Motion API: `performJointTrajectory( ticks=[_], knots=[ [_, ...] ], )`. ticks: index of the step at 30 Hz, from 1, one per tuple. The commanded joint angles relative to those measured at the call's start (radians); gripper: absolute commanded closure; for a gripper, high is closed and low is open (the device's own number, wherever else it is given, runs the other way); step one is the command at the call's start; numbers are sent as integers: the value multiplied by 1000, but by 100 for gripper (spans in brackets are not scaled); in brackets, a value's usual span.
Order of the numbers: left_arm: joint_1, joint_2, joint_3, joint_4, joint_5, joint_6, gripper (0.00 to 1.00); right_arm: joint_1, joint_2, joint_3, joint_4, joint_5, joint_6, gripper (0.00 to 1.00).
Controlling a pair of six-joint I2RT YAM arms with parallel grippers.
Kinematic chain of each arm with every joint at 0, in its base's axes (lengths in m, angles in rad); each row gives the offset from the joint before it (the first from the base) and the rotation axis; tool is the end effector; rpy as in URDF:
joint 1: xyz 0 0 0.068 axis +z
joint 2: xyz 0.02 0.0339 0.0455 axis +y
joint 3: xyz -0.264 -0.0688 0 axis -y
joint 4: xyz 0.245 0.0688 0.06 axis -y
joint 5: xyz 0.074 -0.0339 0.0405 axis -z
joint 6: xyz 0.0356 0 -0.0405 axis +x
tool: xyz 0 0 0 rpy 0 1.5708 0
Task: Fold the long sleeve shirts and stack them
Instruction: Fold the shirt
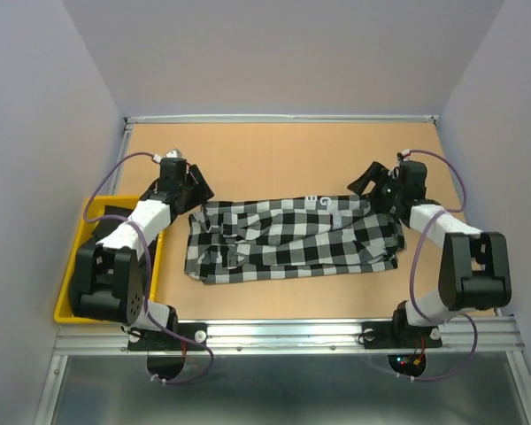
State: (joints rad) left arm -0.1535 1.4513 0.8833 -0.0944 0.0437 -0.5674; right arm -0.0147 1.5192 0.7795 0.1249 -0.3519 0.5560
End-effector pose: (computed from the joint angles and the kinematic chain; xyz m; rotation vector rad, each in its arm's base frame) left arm 0.3098 -0.0495 0.2270 -0.4425 2.2256 -0.4371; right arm 0.3157 0.0076 0.1944 0.4281 2.1847 0.6868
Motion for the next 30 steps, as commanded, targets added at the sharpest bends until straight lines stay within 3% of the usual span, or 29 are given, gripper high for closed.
performJointTrajectory(
  ticks=[1,7,13,20,30],
  knots=[
    [-53,-88,54,-45,13,167,27,-2,-131,49,-264,126,-45,12],
    [-167,-88,91,-76,-28,276,25,13,-318,18,-626,333,-48,22],
    [-274,26,146,-77,-36,279,25,47,-479,-74,-814,331,38,31],
    [-316,176,209,-77,-21,261,25,55,-469,-152,-812,289,113,31],
    [-316,267,195,-102,-36,163,27,56,-296,-241,-558,281,170,33]
  ],
)
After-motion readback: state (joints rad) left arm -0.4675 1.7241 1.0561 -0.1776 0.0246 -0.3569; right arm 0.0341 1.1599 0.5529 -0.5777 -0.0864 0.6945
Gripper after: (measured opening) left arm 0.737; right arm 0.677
